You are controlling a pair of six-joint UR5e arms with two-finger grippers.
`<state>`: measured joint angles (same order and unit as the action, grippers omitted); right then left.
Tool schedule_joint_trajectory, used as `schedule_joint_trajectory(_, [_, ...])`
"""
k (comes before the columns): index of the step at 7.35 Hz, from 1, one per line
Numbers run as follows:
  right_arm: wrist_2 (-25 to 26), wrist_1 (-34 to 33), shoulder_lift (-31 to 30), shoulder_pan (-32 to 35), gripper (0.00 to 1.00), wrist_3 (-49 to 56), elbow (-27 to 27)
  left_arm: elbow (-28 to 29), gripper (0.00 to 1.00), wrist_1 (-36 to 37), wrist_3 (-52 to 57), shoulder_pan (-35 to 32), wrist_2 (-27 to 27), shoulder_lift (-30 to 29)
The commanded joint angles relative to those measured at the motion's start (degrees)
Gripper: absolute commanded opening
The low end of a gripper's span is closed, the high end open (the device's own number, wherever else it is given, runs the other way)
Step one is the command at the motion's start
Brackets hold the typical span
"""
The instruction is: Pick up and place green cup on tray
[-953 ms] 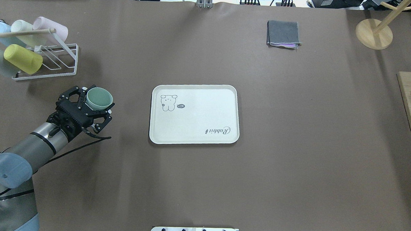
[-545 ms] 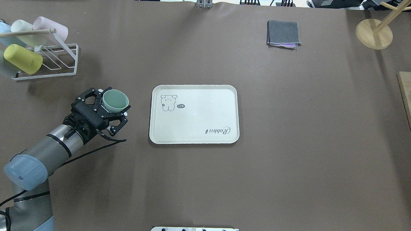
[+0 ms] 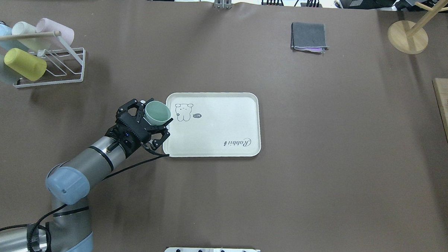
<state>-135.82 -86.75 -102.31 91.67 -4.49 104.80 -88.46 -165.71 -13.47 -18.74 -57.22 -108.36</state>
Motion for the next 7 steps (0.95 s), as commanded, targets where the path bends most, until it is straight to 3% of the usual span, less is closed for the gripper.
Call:
schedule_joint_trajectory(1, [0.4,0.1,0.0,0.0,1.00,0.0,0.1,2.6,0.80,1.2,-0.2,0.0,-0.2,-3.4])
schedule_joint_trajectory(7, [0.6,0.1,0.0,0.0,1.00,0.0,0.1,6.7,0.79,9.4,-6.6,0.2,-0.2,-11.9])
